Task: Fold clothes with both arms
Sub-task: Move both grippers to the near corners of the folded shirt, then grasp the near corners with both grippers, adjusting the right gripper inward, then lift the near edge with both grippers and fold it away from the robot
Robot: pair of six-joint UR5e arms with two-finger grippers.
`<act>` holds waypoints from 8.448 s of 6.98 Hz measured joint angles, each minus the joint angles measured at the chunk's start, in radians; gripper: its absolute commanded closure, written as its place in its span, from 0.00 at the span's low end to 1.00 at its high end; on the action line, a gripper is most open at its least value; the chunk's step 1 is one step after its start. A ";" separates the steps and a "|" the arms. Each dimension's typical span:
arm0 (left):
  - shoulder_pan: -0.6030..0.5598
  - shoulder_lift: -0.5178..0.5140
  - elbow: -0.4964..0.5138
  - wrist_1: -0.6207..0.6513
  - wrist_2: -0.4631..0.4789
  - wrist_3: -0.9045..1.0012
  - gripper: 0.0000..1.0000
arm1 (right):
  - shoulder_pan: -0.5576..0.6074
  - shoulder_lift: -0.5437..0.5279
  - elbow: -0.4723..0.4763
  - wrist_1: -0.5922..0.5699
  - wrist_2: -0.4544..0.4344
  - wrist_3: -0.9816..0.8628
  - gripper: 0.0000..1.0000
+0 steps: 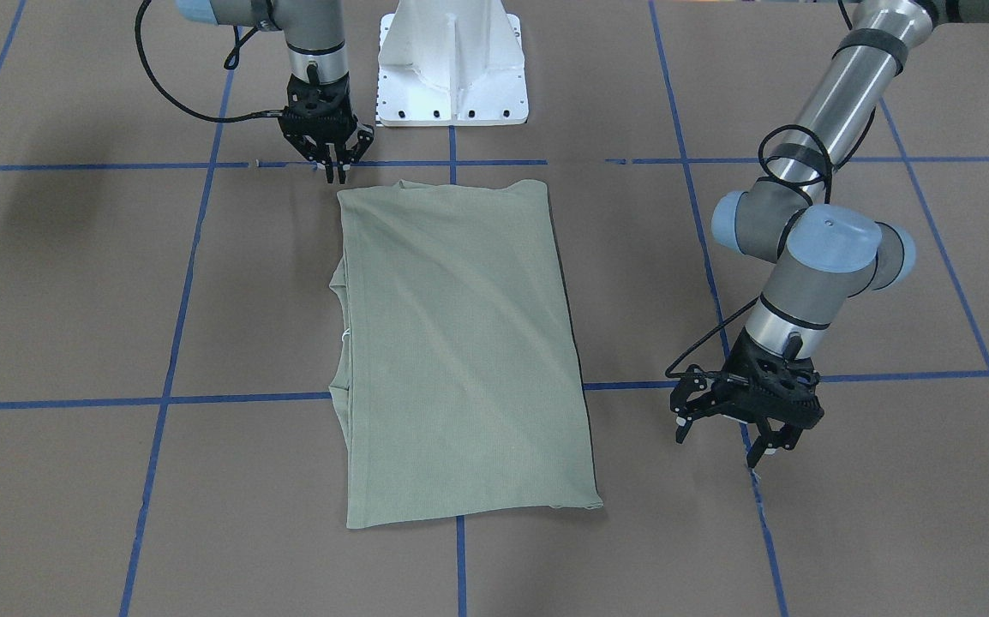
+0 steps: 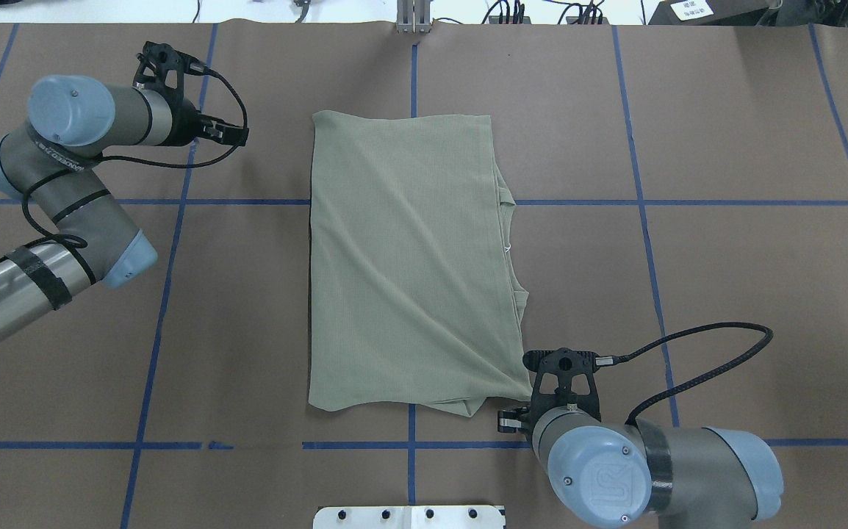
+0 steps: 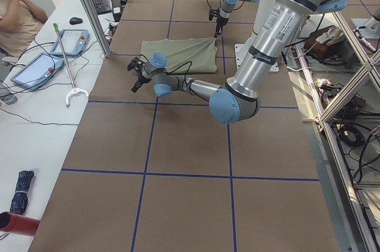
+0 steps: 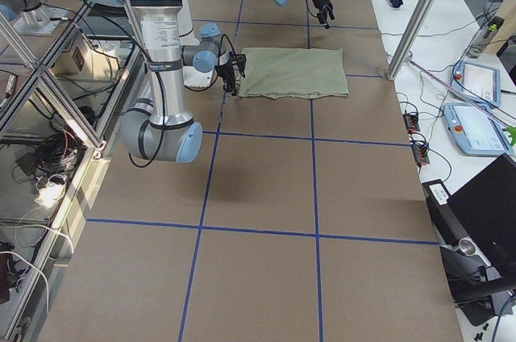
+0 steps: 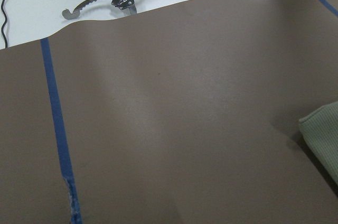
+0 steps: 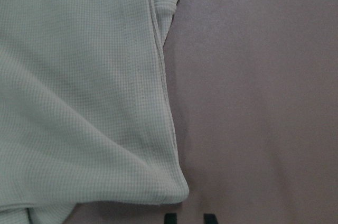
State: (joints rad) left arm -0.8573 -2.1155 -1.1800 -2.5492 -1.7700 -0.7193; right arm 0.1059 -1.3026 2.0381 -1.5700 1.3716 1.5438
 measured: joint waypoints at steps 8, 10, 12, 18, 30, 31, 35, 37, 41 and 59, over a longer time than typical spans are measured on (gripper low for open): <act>0.425 0.417 -0.697 0.027 0.114 -0.707 0.15 | 0.133 -0.282 0.051 0.640 -0.023 0.212 0.01; 0.613 0.431 -0.723 0.056 0.322 -1.001 0.24 | 0.156 -0.286 0.052 0.641 -0.033 0.263 0.00; 0.692 0.384 -0.674 0.067 0.409 -1.125 0.24 | 0.163 -0.282 0.050 0.640 -0.036 0.270 0.00; 0.699 0.354 -0.636 0.078 0.393 -1.115 0.24 | 0.163 -0.274 0.046 0.639 -0.043 0.272 0.00; 0.707 0.343 -0.648 0.119 0.397 -1.115 1.00 | 0.153 -0.036 0.006 0.298 -0.051 0.454 0.11; 0.707 0.342 -0.652 0.119 0.397 -1.115 1.00 | 0.143 0.052 -0.028 0.192 -0.051 0.509 0.11; 0.707 0.335 -0.656 0.119 0.396 -1.115 1.00 | 0.069 0.109 -0.108 0.126 -0.052 0.572 0.10; 0.707 0.335 -0.656 0.119 0.396 -1.114 1.00 | 0.040 0.110 -0.129 0.117 -0.051 0.576 0.10; 0.707 0.335 -0.656 0.119 0.396 -1.114 1.00 | 0.031 0.120 -0.154 0.116 -0.055 0.576 0.18; 0.540 0.188 -0.954 0.675 0.187 -0.879 1.00 | 0.125 0.253 0.100 -0.254 -0.030 0.462 1.00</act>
State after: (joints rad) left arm -0.3170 -1.9273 -2.1339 -1.8744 -1.5825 -1.5984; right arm 0.2314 -1.0493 2.1380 -1.8236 1.3417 2.0061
